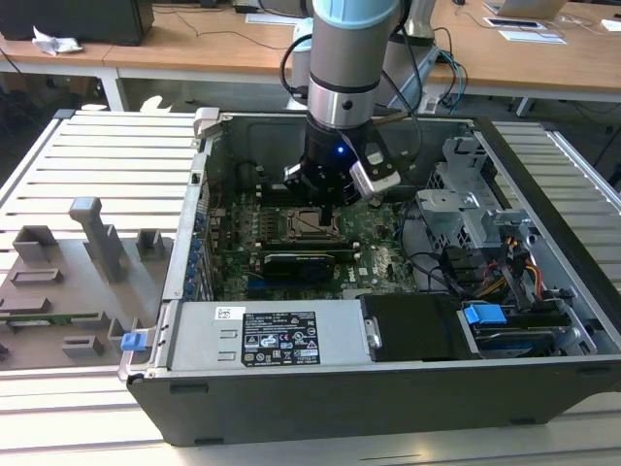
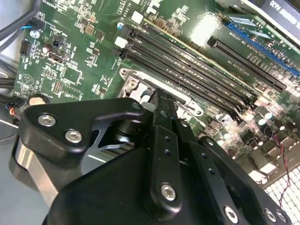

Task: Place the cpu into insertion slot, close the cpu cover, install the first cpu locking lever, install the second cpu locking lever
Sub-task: 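Install the second cpu locking lever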

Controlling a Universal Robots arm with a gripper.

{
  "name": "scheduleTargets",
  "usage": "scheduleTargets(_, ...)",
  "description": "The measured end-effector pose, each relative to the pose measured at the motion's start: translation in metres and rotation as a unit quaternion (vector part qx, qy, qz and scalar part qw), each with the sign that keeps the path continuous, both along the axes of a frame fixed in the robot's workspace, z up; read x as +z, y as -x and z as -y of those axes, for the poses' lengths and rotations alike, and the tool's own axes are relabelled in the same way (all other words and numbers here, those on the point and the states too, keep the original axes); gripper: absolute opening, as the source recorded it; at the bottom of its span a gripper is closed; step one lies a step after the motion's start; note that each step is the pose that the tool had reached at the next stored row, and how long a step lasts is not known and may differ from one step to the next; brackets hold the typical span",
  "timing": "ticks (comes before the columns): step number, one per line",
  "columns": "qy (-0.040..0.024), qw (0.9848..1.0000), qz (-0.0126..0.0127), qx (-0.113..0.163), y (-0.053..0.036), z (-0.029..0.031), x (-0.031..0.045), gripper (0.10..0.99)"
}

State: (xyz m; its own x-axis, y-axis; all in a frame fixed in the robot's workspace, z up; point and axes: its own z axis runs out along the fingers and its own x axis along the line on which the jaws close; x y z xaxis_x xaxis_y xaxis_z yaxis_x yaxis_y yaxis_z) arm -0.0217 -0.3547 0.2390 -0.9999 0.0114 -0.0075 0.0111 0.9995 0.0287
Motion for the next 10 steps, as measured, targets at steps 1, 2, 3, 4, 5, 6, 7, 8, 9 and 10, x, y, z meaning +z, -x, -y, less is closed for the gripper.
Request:
scheduleTargets(1,-0.0027,1.0,0.0,0.0,0.0006,0.0019,-0.0015,0.106)
scheduleTargets(2,-0.0063,1.0,0.0,0.0,0.0013,0.0042,-0.0024,0.106)
scheduleTargets(3,-0.0095,1.0,0.0,0.0,0.0018,0.0067,-0.0032,0.106)
scheduleTargets(4,-0.0124,0.9999,0.0,0.0,0.0023,0.0086,-0.0042,0.106)
scheduleTargets(5,-0.0146,0.9999,0.0001,0.0,0.0037,0.0101,-0.0057,0.106)
scheduleTargets(6,-0.0149,0.9999,0.0001,0.0,0.0046,0.0104,-0.0068,0.106)
scheduleTargets(7,-0.0151,0.9999,0.0001,0.0,0.006,0.0105,-0.0079,0.106)
scheduleTargets(8,-0.0149,0.9999,0.0,0.0,0.0105,0.0106,-0.0113,0.106)
scheduleTargets(9,-0.0149,0.9999,0.0,0.0,0.0139,0.0106,-0.014,0.106)
scheduleTargets(10,-0.0149,0.9999,0.0,0.0,0.0159,0.0106,-0.0158,0.106)
